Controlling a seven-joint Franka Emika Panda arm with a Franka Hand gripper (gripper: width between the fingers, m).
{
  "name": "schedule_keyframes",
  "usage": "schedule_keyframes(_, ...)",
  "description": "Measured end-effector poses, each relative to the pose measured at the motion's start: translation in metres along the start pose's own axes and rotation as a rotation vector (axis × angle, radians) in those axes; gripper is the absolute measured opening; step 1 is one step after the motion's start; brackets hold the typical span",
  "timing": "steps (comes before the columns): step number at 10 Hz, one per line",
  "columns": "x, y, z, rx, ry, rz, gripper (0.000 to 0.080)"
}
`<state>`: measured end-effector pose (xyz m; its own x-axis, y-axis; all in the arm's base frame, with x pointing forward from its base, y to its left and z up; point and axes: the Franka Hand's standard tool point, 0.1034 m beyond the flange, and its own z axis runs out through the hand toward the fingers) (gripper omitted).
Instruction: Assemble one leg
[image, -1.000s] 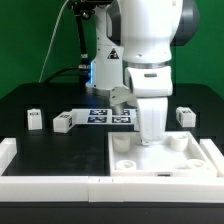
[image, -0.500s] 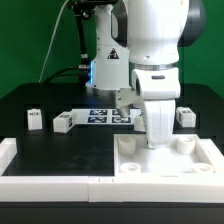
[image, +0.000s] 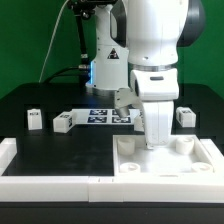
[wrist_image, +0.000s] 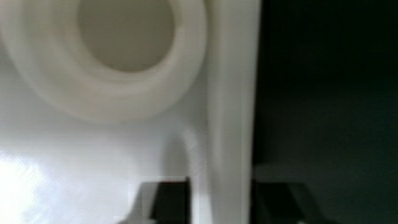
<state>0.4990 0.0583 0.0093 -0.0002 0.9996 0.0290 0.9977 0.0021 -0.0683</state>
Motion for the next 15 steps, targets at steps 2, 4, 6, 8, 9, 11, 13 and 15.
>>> schedule_keyframes(2,0.0,0.0,0.0,0.0,0.0,0.0,0.0318)
schedule_keyframes(4,-0.001,0.0,0.0,0.0,0.0,0.001,0.0601)
schedule_keyframes(6,-0.001,0.0,0.0,0.0,0.0,0.001,0.064)
schedule_keyframes(8,-0.001,0.0,0.0,0.0,0.0,0.001,0.0647)
schedule_keyframes(9,-0.001,0.0,-0.001,-0.001,-0.001,0.002,0.0649)
schedule_keyframes(11,0.006,-0.015,-0.02,-0.014,-0.011,0.093,0.0649)
schedule_keyframes(13,0.013,-0.038,-0.04,-0.019,-0.026,0.165,0.0649)
schedule_keyframes(15,0.013,-0.044,-0.044,-0.022,-0.028,0.2,0.0649)
